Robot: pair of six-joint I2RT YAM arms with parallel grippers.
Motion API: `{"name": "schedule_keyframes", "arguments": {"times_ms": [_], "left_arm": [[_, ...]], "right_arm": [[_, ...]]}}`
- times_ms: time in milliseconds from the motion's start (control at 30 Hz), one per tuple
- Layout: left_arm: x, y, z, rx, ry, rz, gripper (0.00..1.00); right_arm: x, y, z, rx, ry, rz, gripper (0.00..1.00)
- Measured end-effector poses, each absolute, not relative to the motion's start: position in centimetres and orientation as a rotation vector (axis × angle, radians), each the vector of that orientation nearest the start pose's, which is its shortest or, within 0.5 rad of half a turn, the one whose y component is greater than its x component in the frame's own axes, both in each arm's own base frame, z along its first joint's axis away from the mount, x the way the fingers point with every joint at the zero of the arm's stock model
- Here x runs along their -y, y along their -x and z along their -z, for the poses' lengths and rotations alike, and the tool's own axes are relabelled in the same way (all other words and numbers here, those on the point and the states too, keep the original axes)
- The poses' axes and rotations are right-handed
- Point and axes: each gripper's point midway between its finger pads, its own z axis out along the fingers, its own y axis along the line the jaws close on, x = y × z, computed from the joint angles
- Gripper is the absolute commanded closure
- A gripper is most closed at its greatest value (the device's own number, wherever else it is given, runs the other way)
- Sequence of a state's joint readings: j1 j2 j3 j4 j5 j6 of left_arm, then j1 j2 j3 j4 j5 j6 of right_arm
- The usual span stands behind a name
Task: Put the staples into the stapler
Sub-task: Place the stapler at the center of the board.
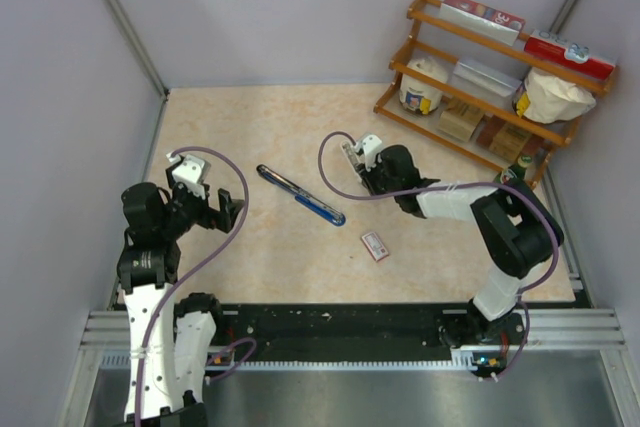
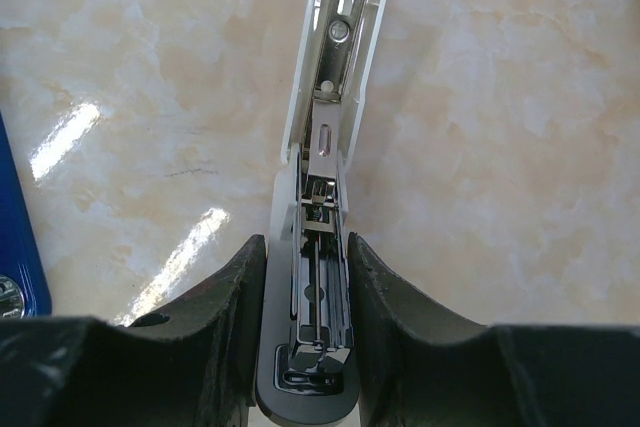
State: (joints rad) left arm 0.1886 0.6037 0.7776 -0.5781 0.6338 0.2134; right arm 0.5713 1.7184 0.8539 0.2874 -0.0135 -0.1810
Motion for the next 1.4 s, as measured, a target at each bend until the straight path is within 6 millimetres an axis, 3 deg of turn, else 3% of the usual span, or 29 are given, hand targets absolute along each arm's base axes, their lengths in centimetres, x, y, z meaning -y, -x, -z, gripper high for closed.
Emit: {"name": "schedule_keyframes", "arguments": {"times_ms": [267,600,1400], "left_arm": [[5.40,-23.36,-24.16,-1.854,-0.429,0.350,0.01],[5.39,-23.33,-24.26,-1.850,-0.429,0.348,0.01],[5.39,-23.34,-24.19,-1.851,-0.429,0.348,0.01]], "right_arm": [[-23.99,-38.04,-5.67,-2.016,0.807,-0.236,0.88],[-24.09,-38.05,-5.70,-2.036,0.817,-0.233,0.85],[-24.27,-37.83,-5.35,-2.088,0.830,-0.222,0.61]]}}
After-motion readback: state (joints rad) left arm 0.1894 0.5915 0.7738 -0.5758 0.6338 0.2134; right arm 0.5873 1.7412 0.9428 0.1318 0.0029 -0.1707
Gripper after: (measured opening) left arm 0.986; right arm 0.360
